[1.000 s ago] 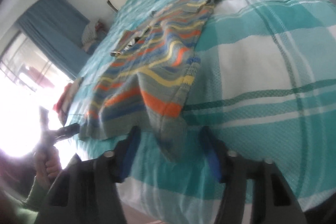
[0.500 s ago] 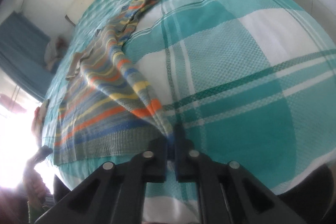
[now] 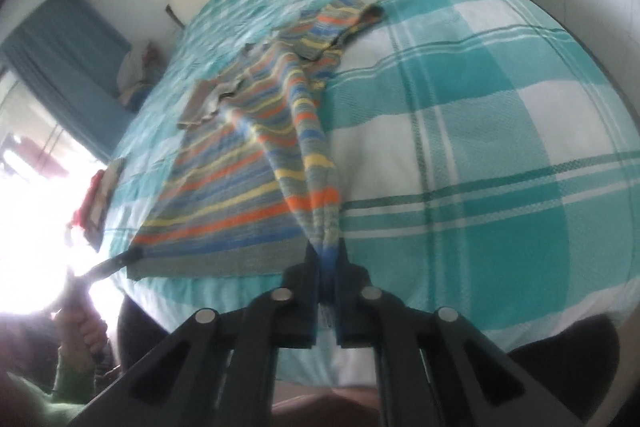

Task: Fold small clothes
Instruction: 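Pull the hem with both tools to straighten the sweater body flat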

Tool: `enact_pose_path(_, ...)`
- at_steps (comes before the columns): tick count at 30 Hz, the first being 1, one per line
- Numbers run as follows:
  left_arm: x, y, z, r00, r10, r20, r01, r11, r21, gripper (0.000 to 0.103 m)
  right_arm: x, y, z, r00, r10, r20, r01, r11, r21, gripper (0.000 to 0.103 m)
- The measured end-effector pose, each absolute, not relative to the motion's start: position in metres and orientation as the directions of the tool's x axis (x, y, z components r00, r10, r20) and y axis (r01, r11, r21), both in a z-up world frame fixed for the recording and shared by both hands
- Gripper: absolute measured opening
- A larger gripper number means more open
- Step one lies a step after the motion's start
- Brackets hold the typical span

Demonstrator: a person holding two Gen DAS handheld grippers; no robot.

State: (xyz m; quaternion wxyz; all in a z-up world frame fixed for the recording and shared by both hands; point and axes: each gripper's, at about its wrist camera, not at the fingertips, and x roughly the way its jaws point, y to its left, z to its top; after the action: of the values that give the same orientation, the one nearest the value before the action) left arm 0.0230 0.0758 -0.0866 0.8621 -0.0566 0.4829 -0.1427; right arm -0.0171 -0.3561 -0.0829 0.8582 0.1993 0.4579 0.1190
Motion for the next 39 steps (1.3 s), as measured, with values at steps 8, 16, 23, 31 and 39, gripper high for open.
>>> enact_pose_path(8,0.018,0.085,-0.131,0.41,-0.23,-0.883,0.107,0.973,-0.204,0.002,-0.015,-0.333,-0.133,0.424,0.341,-0.839,0.025,0.922,0.387,0.005)
enact_pose_path(16,0.021,0.082,-0.147,0.416,-0.211,-0.885,0.06,0.977,-0.205,0.002,-0.023,-0.34,-0.145,0.446,0.329,-0.832,0.084,0.911,0.405,0.004)
enact_pose_path(23,0.012,0.085,-0.137,0.444,-0.218,-0.869,0.047,0.974,-0.221,0.003,-0.02,-0.342,-0.161,0.431,0.317,-0.845,0.12,0.908,0.402,0.004)
enact_pose_path(31,0.005,0.095,-0.105,0.493,-0.276,-0.825,0.069,0.958,-0.28,0.003,-0.035,-0.34,-0.12,0.48,0.377,-0.792,0.075,0.882,0.465,0.004)
enact_pose_path(39,0.009,0.08,-0.144,0.465,-0.177,-0.867,0.048,0.983,-0.175,0.007,-0.022,-0.336,-0.172,0.429,0.305,-0.85,0.123,0.913,0.39,0.004)
